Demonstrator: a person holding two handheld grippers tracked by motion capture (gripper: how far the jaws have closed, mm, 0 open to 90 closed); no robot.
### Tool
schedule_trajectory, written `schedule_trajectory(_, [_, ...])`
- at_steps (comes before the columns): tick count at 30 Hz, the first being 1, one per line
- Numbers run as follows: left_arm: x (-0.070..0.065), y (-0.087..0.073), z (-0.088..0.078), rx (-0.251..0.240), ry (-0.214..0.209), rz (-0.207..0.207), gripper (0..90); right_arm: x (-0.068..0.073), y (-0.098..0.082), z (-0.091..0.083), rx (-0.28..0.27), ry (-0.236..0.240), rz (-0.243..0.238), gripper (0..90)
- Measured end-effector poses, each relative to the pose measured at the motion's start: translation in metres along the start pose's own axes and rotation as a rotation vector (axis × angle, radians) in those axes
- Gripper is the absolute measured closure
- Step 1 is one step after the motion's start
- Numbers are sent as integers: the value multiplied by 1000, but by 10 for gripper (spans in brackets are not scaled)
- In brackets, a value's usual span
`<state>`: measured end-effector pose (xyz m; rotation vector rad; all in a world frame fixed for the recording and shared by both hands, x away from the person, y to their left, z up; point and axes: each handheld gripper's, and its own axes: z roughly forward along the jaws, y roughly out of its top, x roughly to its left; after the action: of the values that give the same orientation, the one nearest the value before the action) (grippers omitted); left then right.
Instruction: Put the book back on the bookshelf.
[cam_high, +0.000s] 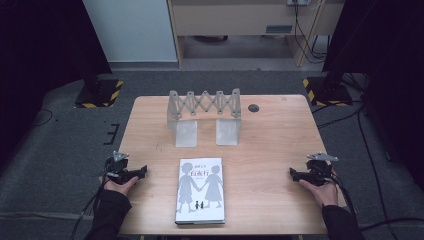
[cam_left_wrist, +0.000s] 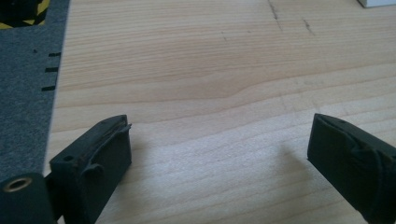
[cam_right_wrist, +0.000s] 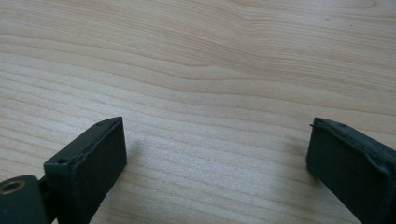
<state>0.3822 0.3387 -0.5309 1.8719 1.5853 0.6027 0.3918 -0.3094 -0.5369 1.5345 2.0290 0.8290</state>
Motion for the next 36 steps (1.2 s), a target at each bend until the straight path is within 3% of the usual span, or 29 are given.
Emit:
schedule_trajectory(3, [1, 1, -8, -44, -13, -23, 80, -1, 2, -3, -8, 4, -1, 58])
schedule_trajectory(8, [-2, 3, -17, -90, -28, -29, 106, -2, 9, -18, -75, 46, 33, 80])
schedule_trajectory(16, [-17, 10, -32, -188, -76, -67, 156, 2, 21, -32, -106, 103, 54, 97])
schedule_trajectory(23, [-30, 14, -40, -219, -104, -42, 176, 8, 33, -44, -146, 113, 50, 112])
schedule_trajectory(26, [-33, 13, -45, -244, -133, -71, 208, 17, 38, -49, -151, 100, 14, 116])
schedule_trajectory(29, [-36, 16, -49, -263, -131, -57, 208, 27, 46, -56, -162, 114, -12, 116])
schedule_trajectory(33, [-47, 18, -51, -268, -153, -25, 213, 47, 60, -66, -219, 170, 2, 120])
schedule_trajectory(36, [-55, 20, -54, -278, -163, -2, 214, 62, 67, -67, -225, 196, -6, 120])
